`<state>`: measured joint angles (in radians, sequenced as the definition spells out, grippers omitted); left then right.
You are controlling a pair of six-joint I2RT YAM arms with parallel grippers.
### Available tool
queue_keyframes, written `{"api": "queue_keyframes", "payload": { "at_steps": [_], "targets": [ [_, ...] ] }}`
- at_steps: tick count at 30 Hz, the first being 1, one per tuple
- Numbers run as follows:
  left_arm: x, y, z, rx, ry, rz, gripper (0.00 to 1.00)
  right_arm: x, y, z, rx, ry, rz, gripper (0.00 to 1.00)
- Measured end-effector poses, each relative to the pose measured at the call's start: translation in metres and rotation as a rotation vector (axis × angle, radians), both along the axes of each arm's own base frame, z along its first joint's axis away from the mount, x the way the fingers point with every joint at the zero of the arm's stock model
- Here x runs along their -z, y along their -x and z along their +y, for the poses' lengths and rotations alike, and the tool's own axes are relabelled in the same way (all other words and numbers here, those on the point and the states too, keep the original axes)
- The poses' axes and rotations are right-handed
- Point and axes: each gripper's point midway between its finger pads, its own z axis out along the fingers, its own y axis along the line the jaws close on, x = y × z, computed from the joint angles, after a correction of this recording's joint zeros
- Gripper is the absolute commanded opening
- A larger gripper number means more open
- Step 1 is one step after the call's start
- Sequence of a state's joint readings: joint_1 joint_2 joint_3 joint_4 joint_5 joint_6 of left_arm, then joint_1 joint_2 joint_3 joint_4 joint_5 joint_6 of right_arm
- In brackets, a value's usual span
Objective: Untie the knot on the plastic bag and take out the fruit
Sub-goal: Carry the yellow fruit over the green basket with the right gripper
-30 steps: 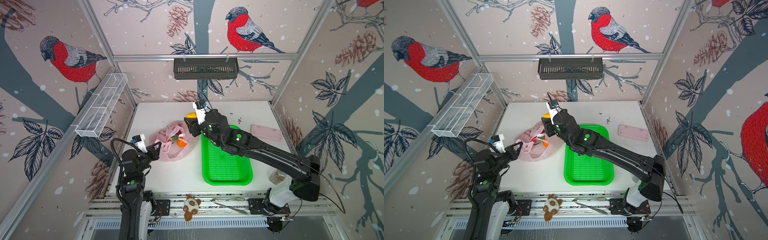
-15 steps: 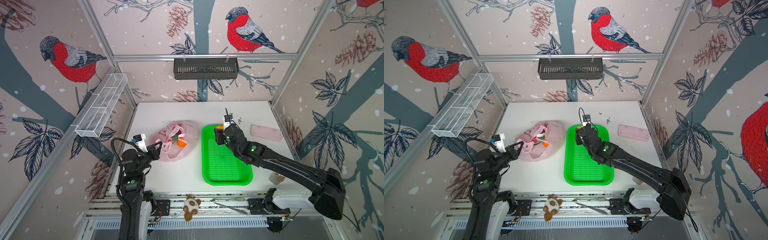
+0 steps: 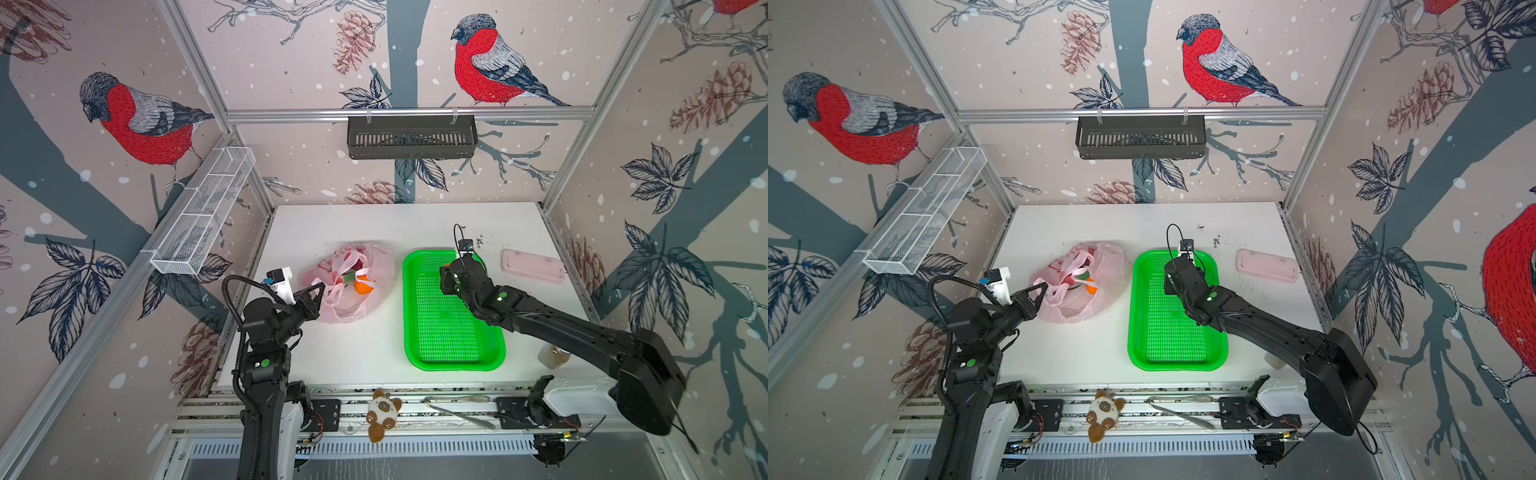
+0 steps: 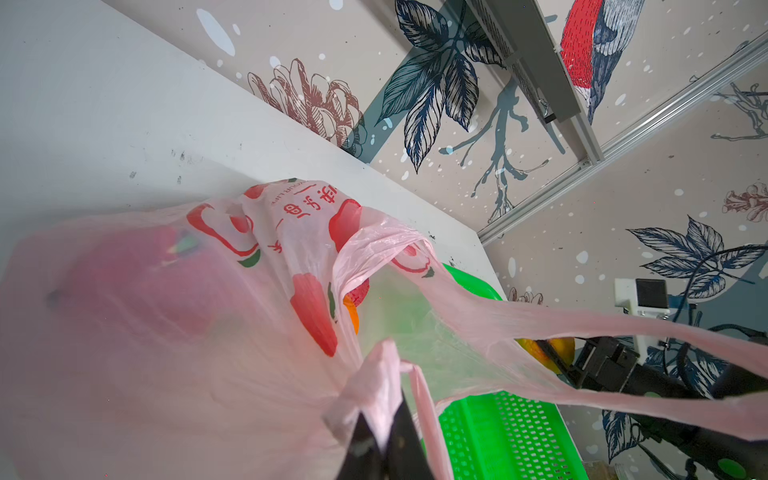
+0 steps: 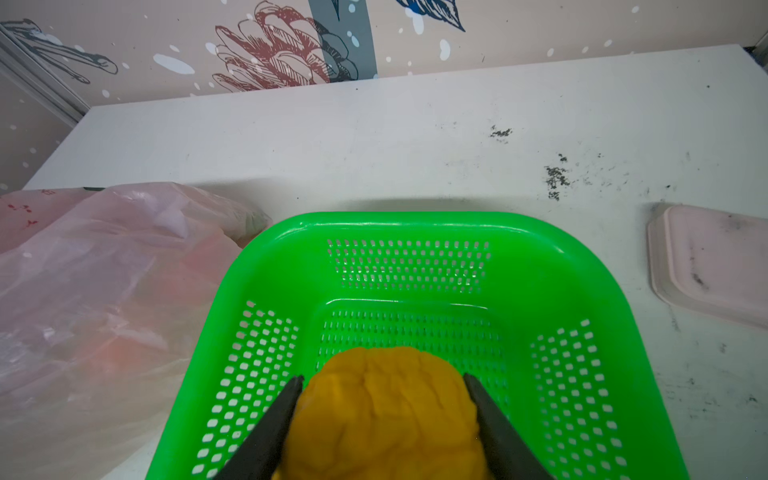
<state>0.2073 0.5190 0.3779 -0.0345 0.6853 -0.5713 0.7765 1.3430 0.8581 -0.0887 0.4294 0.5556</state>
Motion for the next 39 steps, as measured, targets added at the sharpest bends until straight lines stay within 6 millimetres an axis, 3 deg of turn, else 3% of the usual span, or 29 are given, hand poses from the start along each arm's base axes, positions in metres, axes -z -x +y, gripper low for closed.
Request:
{"api": "queue_keyframes", "payload": {
  "at_steps": [10, 25, 39],
  "targets": [
    [0.002, 0.000, 0.000, 0.000, 0.001, 0.003, 0.00, 0.043, -0.010, 0.016, -0.020, 0.017, 0.089, 0.26],
    [0.001, 0.001, -0.001, 0.005, 0.002, -0.001, 0.00, 0.065, -0.038, 0.051, -0.059, -0.009, 0.125, 0.32],
    [0.000, 0.002, -0.003, 0.016, 0.008, -0.004, 0.00, 0.098, -0.059, 0.073, -0.084, -0.009, 0.183, 0.43]
  ]
}}
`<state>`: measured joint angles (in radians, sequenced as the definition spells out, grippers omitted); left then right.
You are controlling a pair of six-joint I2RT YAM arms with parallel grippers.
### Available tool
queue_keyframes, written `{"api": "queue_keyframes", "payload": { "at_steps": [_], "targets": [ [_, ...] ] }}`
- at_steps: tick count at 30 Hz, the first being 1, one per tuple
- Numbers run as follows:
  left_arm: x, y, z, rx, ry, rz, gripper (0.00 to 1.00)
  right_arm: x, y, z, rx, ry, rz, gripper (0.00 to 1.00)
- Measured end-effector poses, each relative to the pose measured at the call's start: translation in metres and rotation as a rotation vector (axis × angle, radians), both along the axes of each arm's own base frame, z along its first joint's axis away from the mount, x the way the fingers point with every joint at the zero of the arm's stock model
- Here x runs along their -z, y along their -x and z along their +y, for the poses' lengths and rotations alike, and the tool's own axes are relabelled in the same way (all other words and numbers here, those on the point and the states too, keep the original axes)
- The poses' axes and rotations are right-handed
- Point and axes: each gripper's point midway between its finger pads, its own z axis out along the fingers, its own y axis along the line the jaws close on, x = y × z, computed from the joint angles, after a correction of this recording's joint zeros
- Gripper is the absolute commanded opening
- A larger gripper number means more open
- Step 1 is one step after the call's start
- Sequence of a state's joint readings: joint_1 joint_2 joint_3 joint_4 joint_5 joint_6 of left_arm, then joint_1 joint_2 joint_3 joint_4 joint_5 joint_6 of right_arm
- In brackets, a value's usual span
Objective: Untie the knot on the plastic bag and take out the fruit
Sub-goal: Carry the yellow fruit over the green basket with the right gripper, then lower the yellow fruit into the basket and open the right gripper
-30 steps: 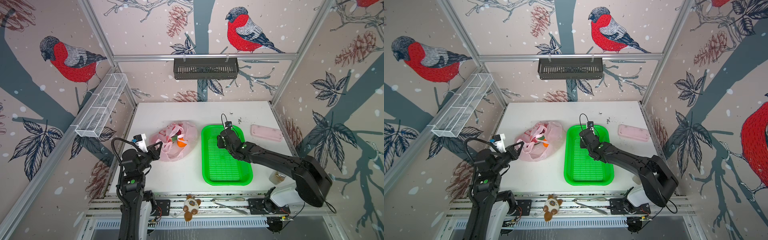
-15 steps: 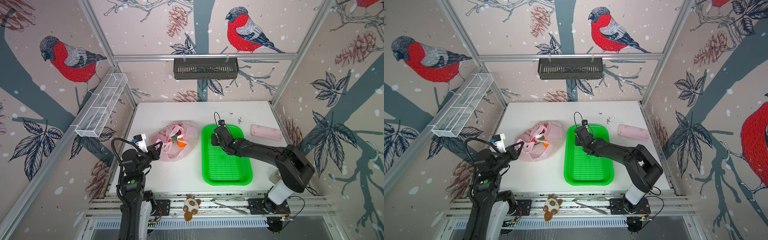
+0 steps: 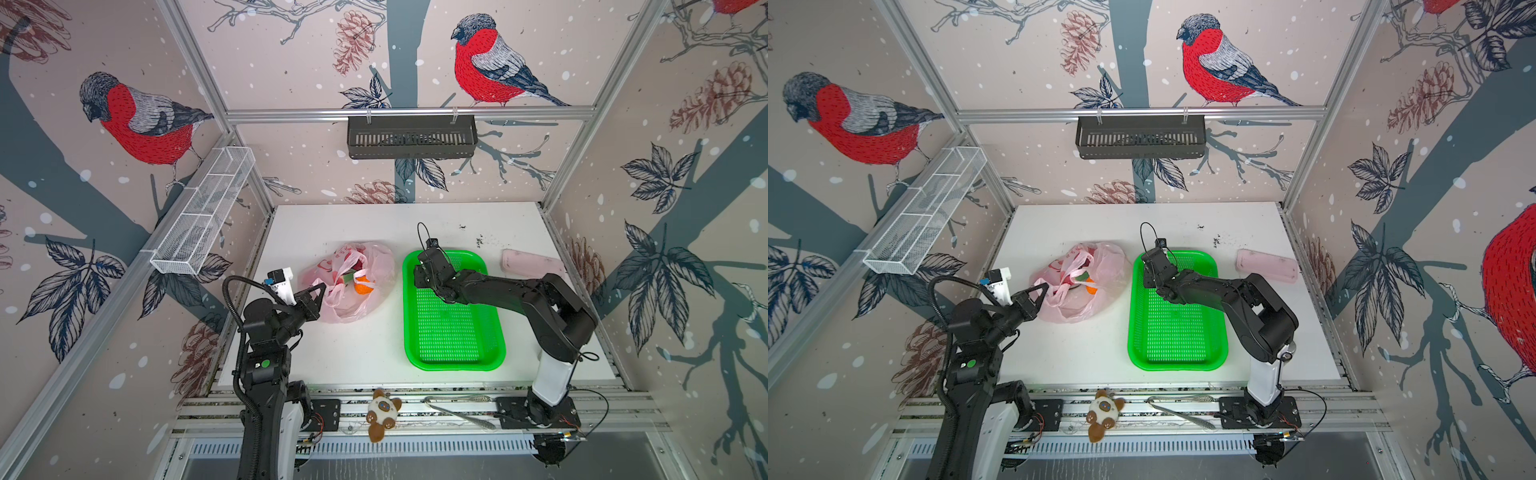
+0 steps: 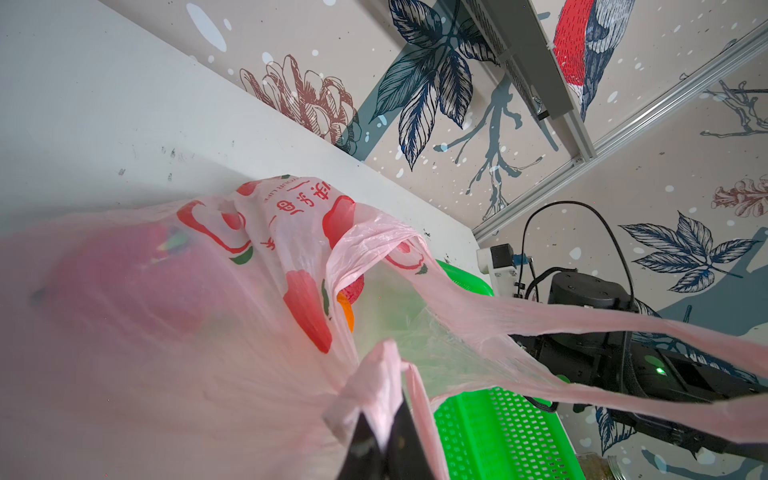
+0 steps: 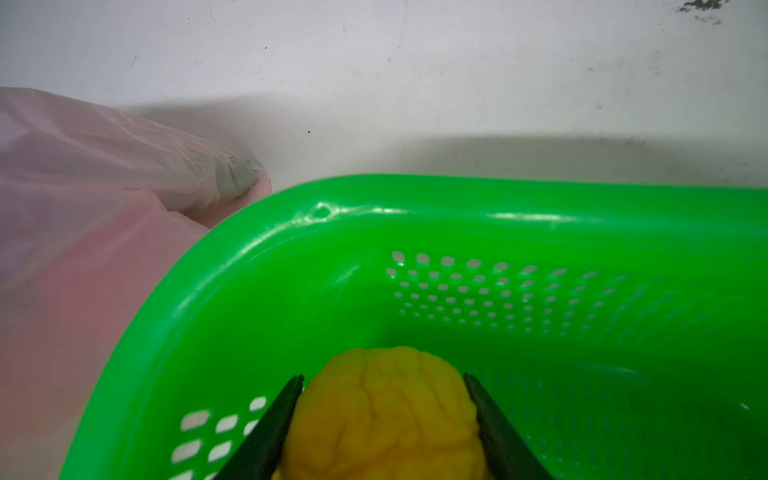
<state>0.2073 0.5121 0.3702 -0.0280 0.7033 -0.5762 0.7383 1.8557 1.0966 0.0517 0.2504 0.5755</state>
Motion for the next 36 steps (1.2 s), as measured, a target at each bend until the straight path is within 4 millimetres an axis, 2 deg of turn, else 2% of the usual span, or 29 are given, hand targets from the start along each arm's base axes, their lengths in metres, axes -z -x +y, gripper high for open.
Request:
{"api": "queue_keyframes", "payload": {
  "at_steps": [8, 17, 30, 36],
  "targets": [
    [0.001, 0.000, 0.000, 0.001, 0.001, 0.002, 0.00, 0.016, -0.001, 0.003, -0.007, 0.011, 0.029, 0.55],
    [-0.003, -0.001, 0.000, 0.002, -0.003, -0.016, 0.00, 0.018, -0.001, 0.004, -0.007, 0.010, 0.033, 0.71],
    [-0.004, 0.000, 0.000, 0.003, -0.003, -0.022, 0.00, 0.018, 0.001, 0.002, -0.007, 0.013, 0.036, 0.79],
    [-0.004, 0.000, 0.000, 0.003, -0.003, -0.023, 0.00, 0.009, 0.002, 0.001, -0.006, 0.004, 0.020, 0.82]
  ]
}}
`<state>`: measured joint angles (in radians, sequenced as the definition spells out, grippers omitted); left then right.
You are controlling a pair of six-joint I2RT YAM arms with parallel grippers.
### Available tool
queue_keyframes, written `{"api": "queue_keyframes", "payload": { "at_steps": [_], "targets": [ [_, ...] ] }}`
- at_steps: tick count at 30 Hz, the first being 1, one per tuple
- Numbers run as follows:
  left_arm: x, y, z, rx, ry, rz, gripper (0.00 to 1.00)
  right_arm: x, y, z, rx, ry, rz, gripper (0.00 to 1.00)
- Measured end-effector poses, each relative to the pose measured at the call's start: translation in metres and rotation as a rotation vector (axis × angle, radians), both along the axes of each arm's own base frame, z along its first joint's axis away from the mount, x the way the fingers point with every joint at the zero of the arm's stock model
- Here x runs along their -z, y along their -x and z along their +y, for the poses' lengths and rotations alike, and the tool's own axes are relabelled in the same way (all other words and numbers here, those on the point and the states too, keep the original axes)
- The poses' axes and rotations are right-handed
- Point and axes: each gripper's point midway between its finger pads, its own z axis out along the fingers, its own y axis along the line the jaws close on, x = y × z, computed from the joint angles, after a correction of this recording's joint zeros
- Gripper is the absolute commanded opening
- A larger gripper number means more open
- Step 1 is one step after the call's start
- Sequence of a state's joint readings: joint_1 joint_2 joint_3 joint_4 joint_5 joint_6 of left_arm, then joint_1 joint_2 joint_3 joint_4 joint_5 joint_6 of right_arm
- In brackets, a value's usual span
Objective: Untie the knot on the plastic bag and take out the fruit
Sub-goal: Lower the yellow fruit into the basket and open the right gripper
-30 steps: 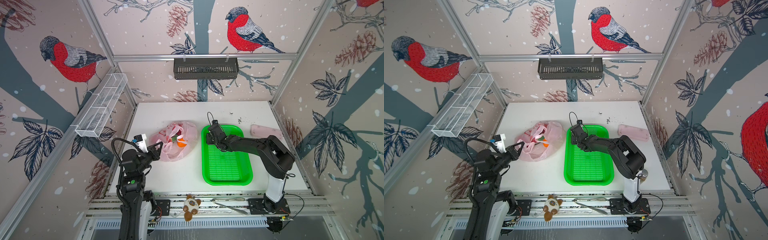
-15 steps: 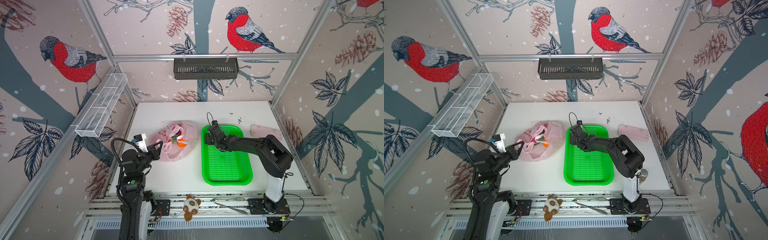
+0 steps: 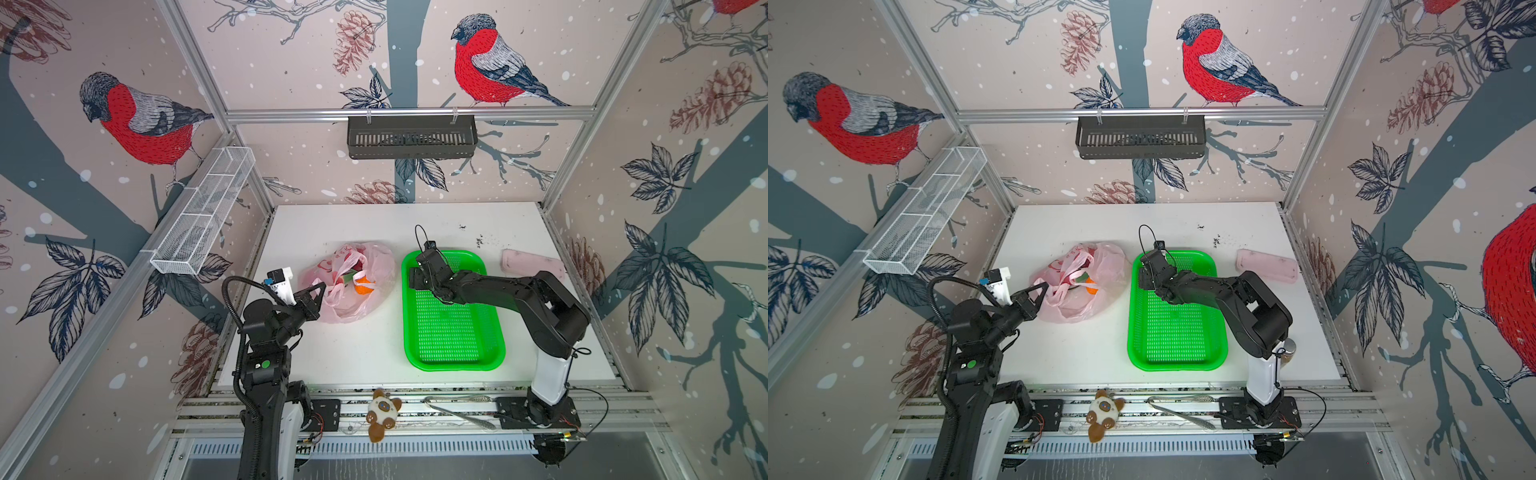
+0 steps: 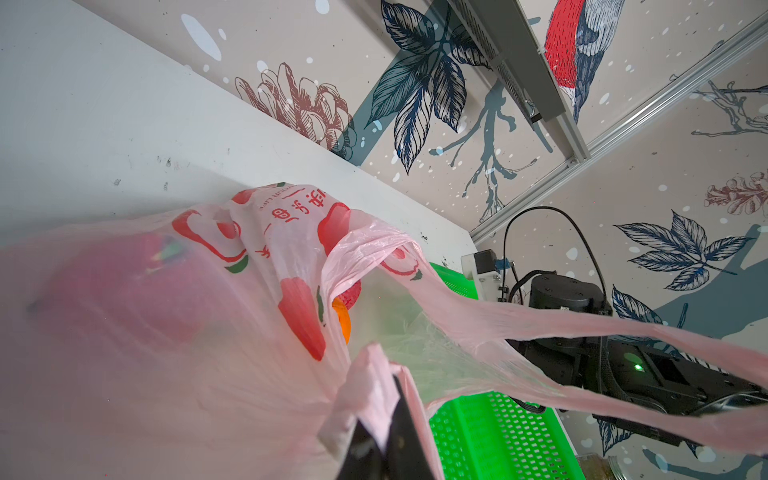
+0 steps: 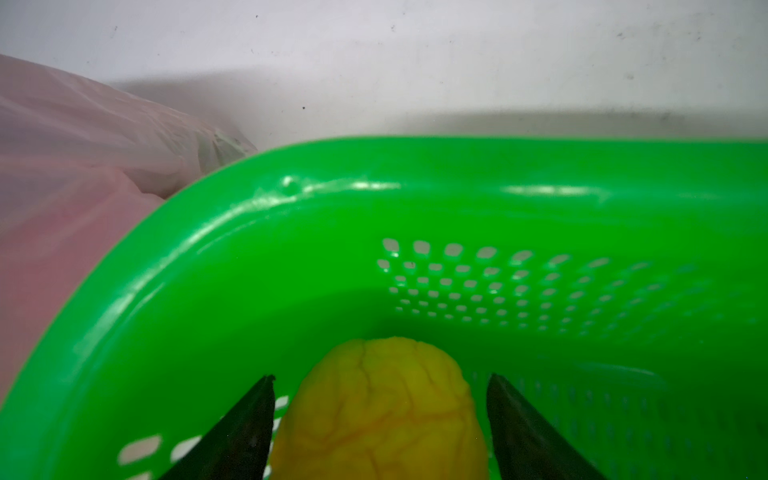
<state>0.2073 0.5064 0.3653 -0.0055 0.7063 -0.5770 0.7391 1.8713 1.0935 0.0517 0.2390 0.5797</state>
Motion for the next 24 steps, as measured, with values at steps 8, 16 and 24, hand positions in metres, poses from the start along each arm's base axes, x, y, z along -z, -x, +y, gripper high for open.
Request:
{"api": "queue_keyframes", "payload": {
  "at_steps": [8, 16, 24],
  "targets": [
    [-0.001, 0.000, 0.000, 0.000, 0.000, -0.003, 0.00, -0.006, 0.003, -0.005, 0.009, 0.007, -0.012, 0.84],
    [0.000, 0.000, 0.000, 0.000, 0.000, -0.002, 0.00, -0.022, 0.007, -0.010, 0.020, 0.004, -0.039, 0.86],
    [0.000, 0.001, 0.000, 0.000, 0.001, -0.003, 0.00, -0.067, 0.024, -0.010, 0.020, -0.006, -0.115, 0.86]
  ]
}}
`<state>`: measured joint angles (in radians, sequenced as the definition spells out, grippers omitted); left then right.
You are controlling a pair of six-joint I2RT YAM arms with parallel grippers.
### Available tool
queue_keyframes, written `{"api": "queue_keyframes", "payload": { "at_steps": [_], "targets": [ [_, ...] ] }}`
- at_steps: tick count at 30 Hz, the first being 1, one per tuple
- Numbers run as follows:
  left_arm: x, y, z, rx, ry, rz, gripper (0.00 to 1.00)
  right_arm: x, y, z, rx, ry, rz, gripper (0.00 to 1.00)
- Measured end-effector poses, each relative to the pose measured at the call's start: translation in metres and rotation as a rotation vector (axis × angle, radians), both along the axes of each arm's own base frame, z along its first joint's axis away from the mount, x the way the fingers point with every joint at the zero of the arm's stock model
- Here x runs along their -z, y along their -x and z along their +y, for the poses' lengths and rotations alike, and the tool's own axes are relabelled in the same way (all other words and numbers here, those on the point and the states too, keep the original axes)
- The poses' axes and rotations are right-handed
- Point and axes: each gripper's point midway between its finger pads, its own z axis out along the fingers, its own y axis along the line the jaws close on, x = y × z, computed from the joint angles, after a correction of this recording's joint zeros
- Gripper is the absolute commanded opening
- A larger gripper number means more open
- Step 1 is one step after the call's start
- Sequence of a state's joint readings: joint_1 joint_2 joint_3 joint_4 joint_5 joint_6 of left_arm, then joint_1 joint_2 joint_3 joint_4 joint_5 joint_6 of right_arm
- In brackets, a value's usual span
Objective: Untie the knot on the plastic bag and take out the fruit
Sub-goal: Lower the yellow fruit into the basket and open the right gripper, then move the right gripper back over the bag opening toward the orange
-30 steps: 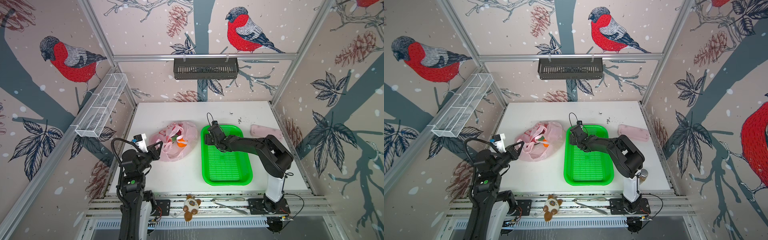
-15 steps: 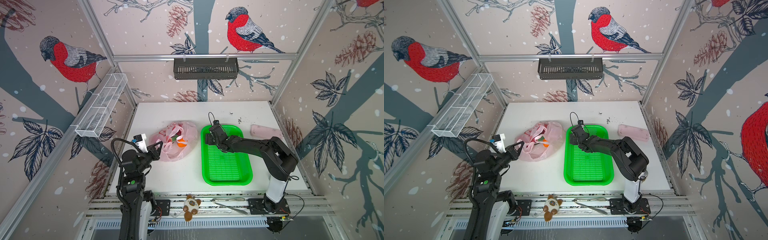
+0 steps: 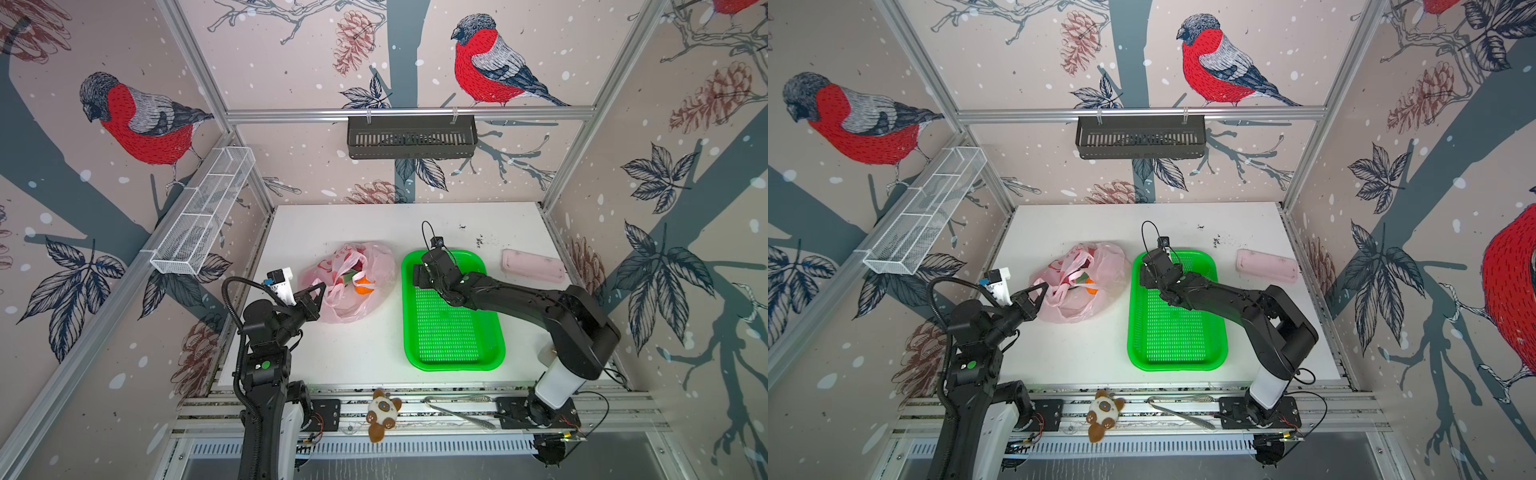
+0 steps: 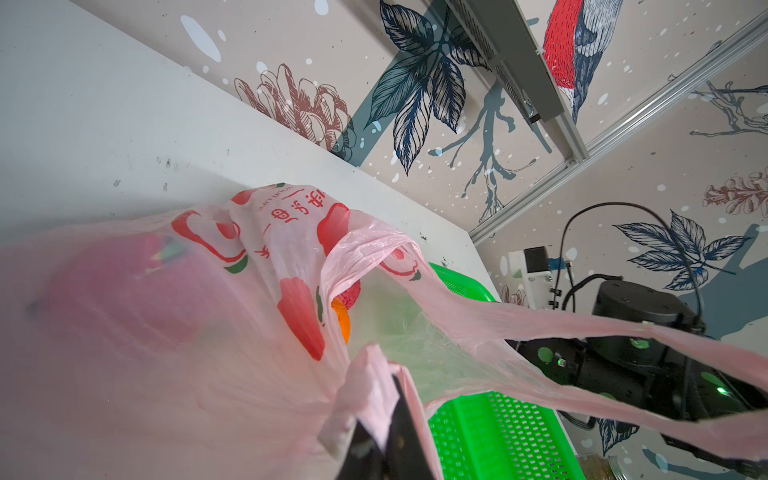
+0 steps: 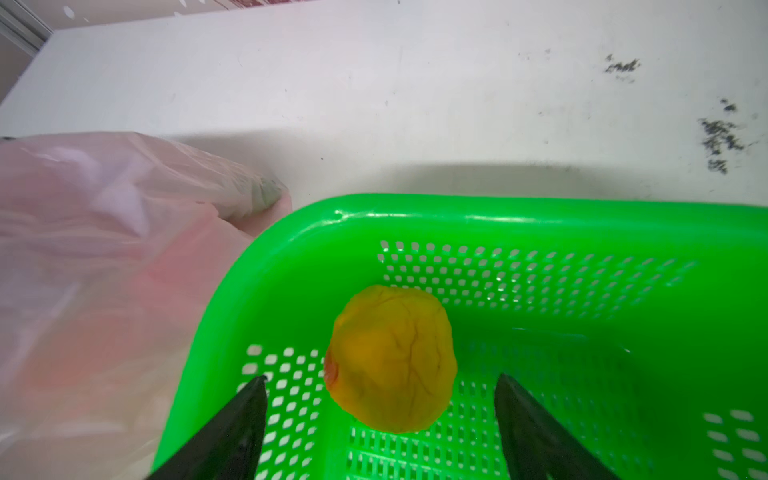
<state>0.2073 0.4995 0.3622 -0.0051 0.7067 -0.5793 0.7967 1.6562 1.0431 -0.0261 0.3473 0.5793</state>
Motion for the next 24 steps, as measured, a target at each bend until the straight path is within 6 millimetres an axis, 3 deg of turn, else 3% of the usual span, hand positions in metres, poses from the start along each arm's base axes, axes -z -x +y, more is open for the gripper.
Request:
{"api": "queue_keyframes", "payload": {
  "at_steps": [10, 15, 24],
  "targets": [
    [0.000, 0.000, 0.000, 0.000, -0.001, -0.001, 0.00, -0.080, 0.061, 0.012, -0.076, -0.020, -0.130, 0.76],
    [-0.001, 0.000, 0.000, 0.000, -0.002, -0.007, 0.00, -0.112, 0.103, 0.035, -0.207, -0.034, -0.190, 0.65],
    [-0.004, 0.000, 0.000, 0.000, -0.004, -0.021, 0.00, -0.108, 0.170, 0.084, -0.402, -0.004, -0.177, 0.37]
  ]
}}
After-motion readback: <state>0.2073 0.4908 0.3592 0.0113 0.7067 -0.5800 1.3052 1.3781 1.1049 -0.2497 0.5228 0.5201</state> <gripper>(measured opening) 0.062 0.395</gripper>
